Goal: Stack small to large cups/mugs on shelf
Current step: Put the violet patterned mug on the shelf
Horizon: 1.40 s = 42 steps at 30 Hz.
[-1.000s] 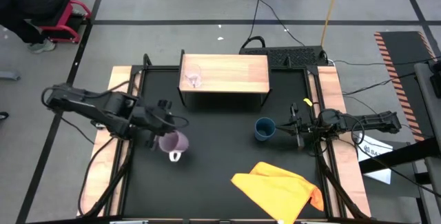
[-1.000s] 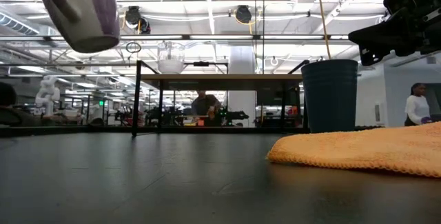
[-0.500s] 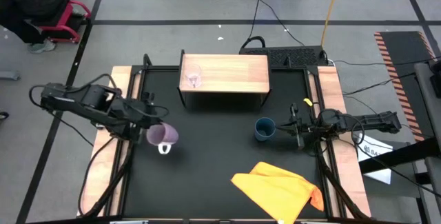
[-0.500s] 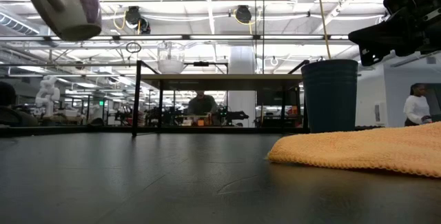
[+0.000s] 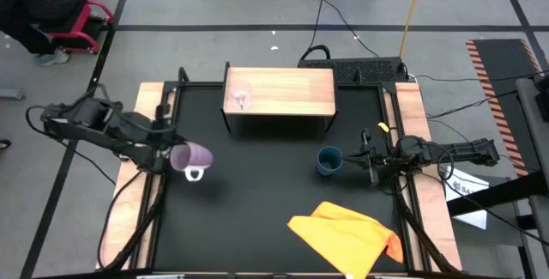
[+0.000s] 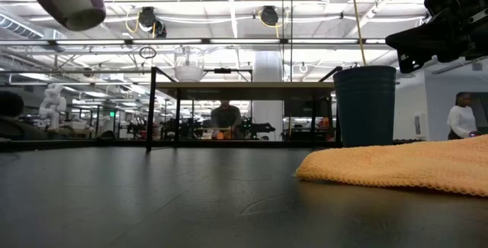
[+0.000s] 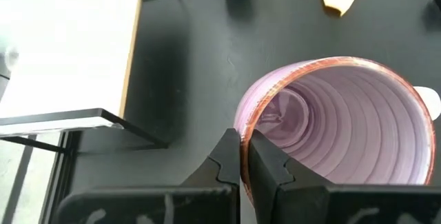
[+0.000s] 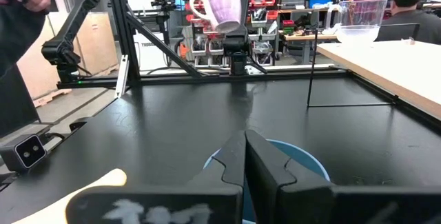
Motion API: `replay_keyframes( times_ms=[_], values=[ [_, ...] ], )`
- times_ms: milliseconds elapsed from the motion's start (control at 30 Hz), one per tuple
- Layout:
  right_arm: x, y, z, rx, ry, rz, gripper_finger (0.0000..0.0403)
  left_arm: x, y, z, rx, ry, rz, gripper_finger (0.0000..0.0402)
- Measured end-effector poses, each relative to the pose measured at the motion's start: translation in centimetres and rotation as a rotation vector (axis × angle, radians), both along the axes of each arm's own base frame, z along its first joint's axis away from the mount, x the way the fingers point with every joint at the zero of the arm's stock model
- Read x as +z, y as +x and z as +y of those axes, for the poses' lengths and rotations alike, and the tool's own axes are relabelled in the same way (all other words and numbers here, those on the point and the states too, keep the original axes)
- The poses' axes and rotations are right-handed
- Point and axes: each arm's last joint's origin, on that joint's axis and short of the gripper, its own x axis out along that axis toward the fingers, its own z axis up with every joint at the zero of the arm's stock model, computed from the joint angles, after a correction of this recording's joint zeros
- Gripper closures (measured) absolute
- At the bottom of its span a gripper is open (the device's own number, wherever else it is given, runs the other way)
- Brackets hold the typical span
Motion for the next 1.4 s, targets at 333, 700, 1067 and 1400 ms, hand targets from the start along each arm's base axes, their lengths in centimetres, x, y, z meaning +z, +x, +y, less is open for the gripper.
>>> replay_keyframes(
  times_ms=[333,700,1067,1400],
  values=[
    [0.0,0.0,0.0,0.0,0.0,0.0,0.0403,-0.1,-1.3,0.3,0.01,-0.008,0.01,0.0393],
    [0.0,0.0,0.0,0.0,0.0,-0.003,0.0403,-0.4,-3.8,1.0,0.076,-0.008,0.008,0.0393],
    [0.0,0.0,0.0,-0.001,0.007,-0.004,0.0403,-0.5,-7.4,2.0,0.144,-0.063,-0.102,0.0393],
    [0.0,0.0,0.0,-0.001,0.001,-0.004,0.0403,-3.5,-9.2,2.4,0.183,-0.123,-0.134,0.0393]
  ],
)
